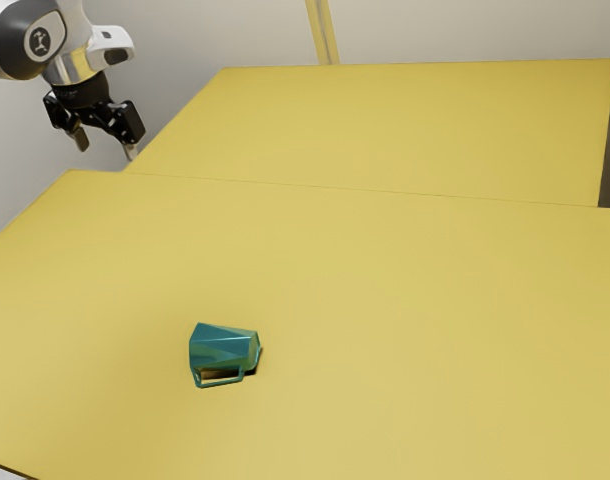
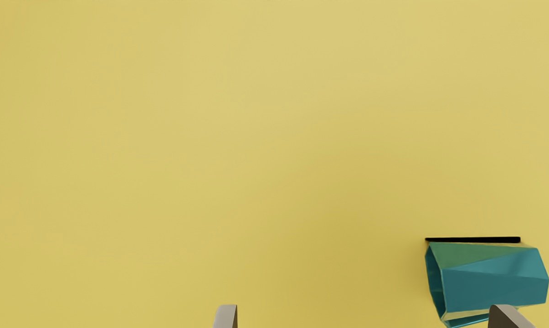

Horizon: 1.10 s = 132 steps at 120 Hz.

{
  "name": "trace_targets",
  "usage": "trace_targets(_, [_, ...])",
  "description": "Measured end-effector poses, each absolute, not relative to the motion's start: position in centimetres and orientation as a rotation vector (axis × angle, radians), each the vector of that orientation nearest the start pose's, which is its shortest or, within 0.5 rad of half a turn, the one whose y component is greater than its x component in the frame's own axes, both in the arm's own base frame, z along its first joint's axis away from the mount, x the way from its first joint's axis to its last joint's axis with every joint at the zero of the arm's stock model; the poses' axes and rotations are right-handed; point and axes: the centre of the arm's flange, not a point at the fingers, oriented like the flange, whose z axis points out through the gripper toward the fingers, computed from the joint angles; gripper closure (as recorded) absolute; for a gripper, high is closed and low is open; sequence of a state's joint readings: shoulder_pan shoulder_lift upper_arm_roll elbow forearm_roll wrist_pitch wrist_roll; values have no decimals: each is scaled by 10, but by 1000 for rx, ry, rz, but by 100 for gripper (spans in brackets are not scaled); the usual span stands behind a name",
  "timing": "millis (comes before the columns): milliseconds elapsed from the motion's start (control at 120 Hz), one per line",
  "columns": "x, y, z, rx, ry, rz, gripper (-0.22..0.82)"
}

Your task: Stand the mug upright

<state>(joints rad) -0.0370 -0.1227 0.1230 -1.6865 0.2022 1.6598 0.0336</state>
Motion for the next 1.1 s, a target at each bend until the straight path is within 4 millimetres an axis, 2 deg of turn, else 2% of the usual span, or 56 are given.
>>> trace_targets(342, [523,68,646,-2954,-10,-160,0])
trace_targets(400, [524,67,641,-2990,-10,-162,0])
trace_targets(442, [523,76,628,-3050,-53,-136,0])
trace_targets(525, [519,109,590,-3165,-205,-49,0])
trace_targets(567, [518,117,573,-3210,-260,-7,0])
trace_targets(783, [504,120,484,-3421,-495,248,0])
trace_targets(925, [492,127,437,-3472,-649,406,0])
trace_targets(1100, [493,137,388,-3476,-789,567,0])
